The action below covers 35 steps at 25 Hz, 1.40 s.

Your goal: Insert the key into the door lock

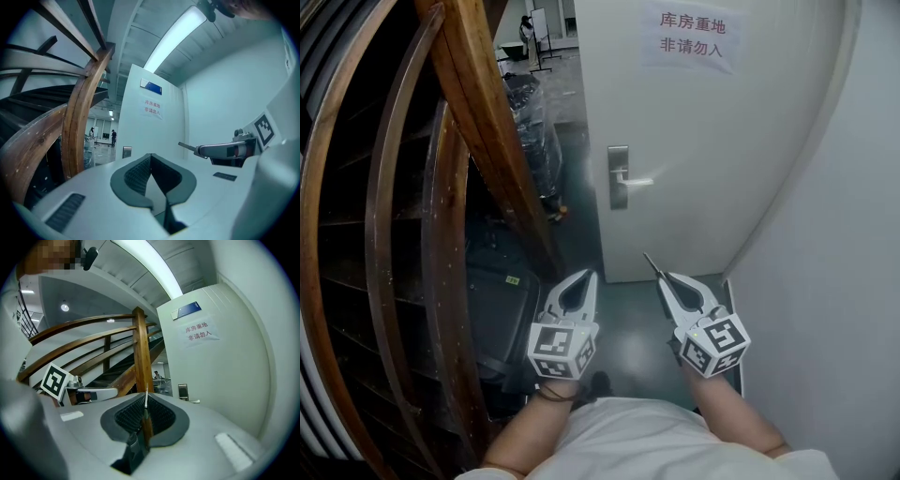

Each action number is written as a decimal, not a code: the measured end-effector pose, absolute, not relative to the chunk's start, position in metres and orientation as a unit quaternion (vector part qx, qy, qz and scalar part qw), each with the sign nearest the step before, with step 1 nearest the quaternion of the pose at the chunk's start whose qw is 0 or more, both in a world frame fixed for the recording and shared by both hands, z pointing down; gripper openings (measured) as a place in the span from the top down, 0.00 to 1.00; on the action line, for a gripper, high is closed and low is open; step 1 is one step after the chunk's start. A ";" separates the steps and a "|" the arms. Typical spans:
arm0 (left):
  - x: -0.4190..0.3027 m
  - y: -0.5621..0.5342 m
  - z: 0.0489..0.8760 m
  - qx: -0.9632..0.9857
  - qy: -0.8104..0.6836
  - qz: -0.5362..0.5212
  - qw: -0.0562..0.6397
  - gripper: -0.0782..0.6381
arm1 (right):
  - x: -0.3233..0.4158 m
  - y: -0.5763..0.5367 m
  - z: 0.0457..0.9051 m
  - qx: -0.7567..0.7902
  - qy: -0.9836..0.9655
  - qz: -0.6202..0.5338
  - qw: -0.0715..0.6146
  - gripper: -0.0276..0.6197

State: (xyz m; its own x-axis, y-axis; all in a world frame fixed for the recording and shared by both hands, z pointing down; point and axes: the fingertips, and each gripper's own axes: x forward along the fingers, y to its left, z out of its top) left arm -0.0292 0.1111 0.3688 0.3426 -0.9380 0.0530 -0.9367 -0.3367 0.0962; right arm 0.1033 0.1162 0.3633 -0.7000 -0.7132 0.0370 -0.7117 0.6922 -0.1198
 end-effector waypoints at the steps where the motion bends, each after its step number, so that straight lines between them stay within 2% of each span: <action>1: -0.037 0.102 0.370 0.818 -0.572 -0.006 0.057 0.88 | 0.096 0.107 0.365 -0.388 0.919 -0.066 0.005 0.92; 15: -0.122 0.000 0.360 0.845 -0.533 -0.002 0.053 0.88 | 0.020 0.002 0.390 -0.417 0.901 -0.119 0.008 0.92; 23: -0.130 -0.042 0.368 0.846 -0.531 0.007 0.049 0.88 | 0.015 -0.048 0.408 -0.425 0.894 -0.139 0.010 0.92; 35: -0.123 -0.157 0.382 0.831 -0.554 0.012 0.041 0.88 | 0.032 -0.167 0.474 -0.401 0.882 -0.246 0.017 0.92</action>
State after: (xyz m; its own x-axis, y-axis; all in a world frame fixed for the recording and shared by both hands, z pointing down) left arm -0.1231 -0.1570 0.3821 0.3861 -0.9201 0.0655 -0.9221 -0.3830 0.0552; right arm 0.0323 -0.1673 0.4742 -0.6774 -0.7164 0.1673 -0.6998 0.5572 -0.4470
